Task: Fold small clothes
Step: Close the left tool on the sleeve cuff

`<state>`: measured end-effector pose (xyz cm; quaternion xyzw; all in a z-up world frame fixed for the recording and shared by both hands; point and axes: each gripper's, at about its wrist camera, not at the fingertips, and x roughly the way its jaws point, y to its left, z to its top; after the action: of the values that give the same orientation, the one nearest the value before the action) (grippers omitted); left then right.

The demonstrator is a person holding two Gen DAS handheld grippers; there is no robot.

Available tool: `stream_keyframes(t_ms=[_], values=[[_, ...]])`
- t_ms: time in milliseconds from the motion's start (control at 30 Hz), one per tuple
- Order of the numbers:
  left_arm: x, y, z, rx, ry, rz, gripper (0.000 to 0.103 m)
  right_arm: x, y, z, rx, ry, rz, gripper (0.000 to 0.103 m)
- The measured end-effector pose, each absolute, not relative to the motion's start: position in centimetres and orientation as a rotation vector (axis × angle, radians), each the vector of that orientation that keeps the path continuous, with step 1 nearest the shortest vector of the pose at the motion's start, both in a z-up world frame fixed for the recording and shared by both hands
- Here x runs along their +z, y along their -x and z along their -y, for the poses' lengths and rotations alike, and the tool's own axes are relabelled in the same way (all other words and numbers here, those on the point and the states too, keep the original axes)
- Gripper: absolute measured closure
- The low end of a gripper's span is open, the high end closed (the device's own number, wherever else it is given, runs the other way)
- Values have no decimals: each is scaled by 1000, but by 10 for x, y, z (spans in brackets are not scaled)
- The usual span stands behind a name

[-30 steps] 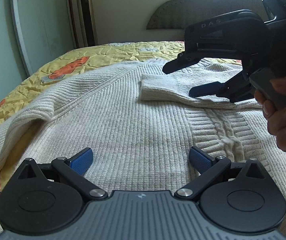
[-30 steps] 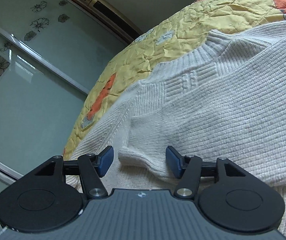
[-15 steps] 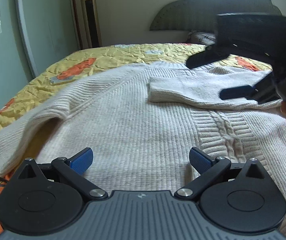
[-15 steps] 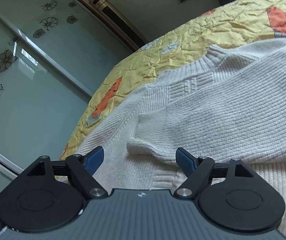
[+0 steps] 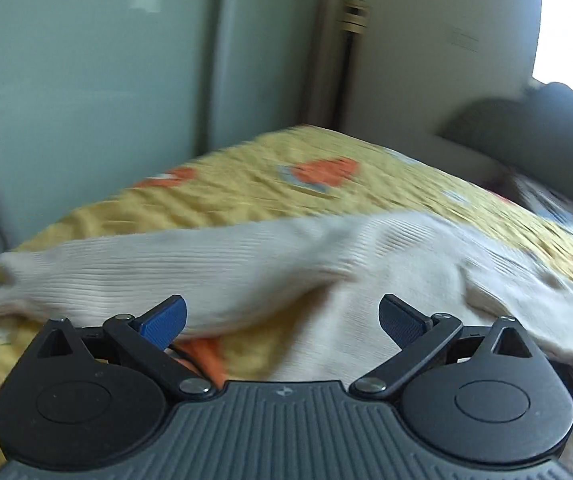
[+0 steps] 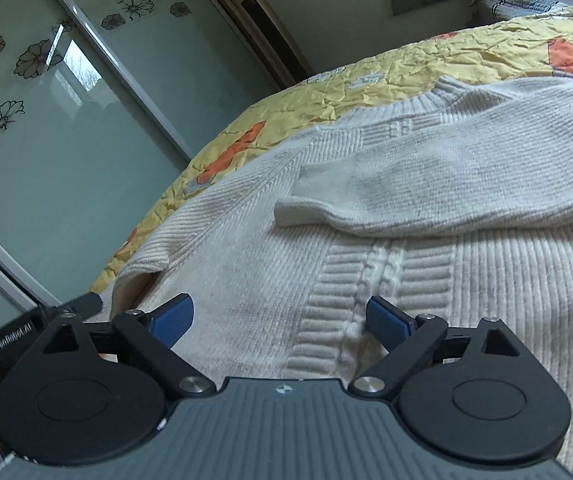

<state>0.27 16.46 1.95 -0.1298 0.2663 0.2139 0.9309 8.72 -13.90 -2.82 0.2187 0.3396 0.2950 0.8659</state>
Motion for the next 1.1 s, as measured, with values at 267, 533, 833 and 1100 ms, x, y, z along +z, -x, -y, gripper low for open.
stream_keyframes(t_ms=[267,533,833,1100], values=[[30,43,-253,742,408,-534,0,-30,-77,128,616,-392,-681,4],[-19,52,-318,479,1008,-576,0,-34,-74,128,616,-390,-665,3],[-40,50,-323,488,1098,-357,1,-37,-72,127,620,-384,-647,1],[-32,27,-332,594,996,-319,43,-38,-69,123,621,-354,-626,1]])
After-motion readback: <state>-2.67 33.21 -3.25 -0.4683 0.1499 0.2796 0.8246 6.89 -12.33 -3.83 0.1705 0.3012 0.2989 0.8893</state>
